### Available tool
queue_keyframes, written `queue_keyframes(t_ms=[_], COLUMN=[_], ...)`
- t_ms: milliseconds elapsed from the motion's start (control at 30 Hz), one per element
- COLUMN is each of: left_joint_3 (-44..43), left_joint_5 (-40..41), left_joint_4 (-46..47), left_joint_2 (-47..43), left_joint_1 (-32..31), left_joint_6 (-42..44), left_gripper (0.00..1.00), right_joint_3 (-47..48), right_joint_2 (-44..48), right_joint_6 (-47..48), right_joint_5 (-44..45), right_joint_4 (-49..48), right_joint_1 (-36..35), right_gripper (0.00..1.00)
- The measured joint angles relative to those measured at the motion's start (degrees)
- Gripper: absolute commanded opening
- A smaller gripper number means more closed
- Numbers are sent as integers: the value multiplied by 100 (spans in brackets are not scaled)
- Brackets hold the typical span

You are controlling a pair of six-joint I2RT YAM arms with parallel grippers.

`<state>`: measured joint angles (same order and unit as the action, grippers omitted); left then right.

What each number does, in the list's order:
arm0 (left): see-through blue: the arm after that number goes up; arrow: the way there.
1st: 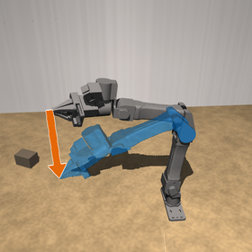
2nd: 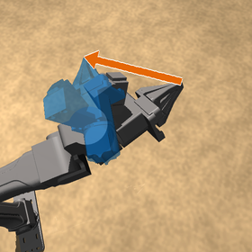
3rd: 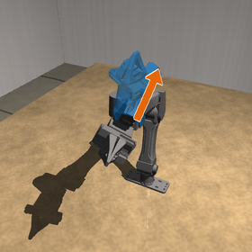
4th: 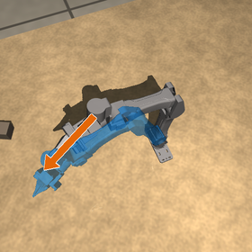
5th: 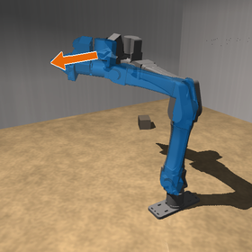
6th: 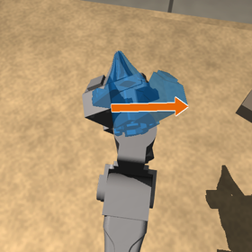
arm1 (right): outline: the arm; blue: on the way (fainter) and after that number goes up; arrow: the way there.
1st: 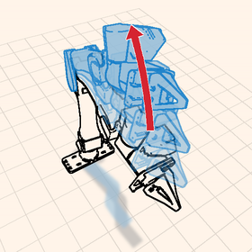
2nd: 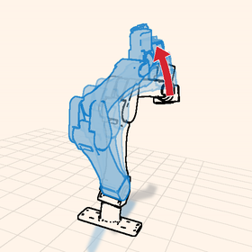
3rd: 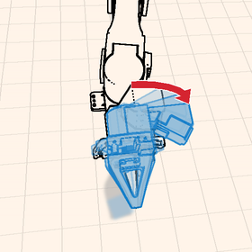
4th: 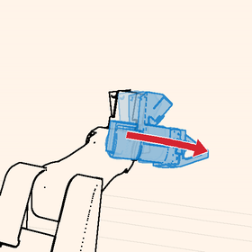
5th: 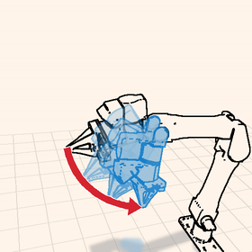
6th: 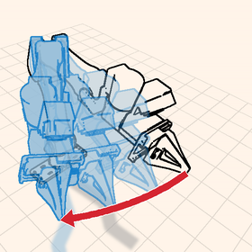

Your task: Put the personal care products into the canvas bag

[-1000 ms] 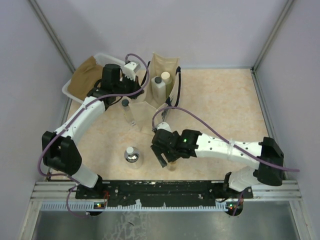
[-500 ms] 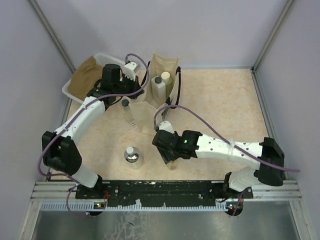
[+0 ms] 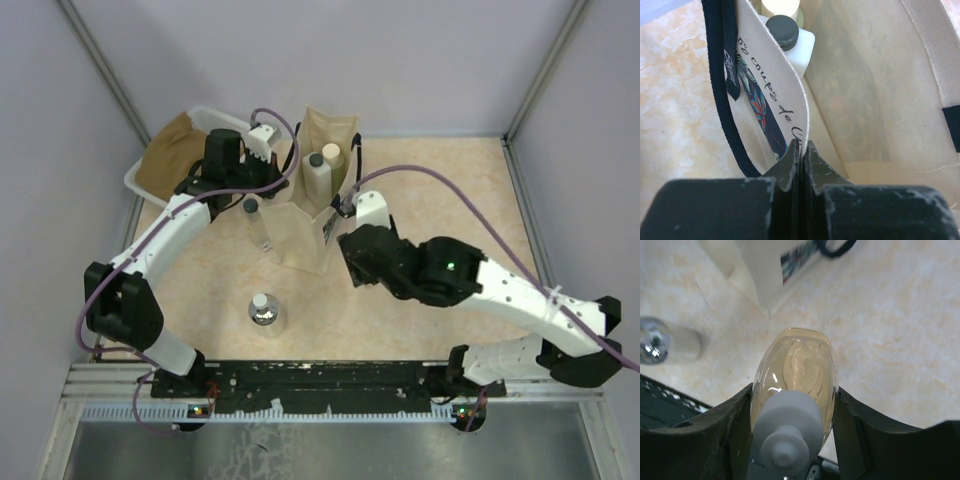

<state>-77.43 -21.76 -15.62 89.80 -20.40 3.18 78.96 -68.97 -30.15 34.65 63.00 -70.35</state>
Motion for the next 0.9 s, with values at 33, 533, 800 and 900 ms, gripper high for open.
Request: queue_keyframes(t_ms=[33, 533, 800, 900], left_joint_3=[11, 114, 118, 140], left_joint_5=[-4, -31, -52, -52], left_joint_4=[17, 153, 155, 153], left_joint_2=[0, -2, -24, -74], left_joint_1=[0, 4, 4, 4], left_joint_6=[-4, -85, -127, -127], left_gripper=[0, 0, 0, 0], right_joint_3=[225, 1899, 3276, 3519], right_joint_2=[70, -741, -2282, -2616], right_joint_6=[133, 2371, 2623, 2664], right_joint_5=[151, -1611, -3036, -3314], right_joint_4=[-46, -2168, -2522, -2693], right_joint_1=[4, 2549, 3115, 3139], right_gripper=[0, 0, 0, 0])
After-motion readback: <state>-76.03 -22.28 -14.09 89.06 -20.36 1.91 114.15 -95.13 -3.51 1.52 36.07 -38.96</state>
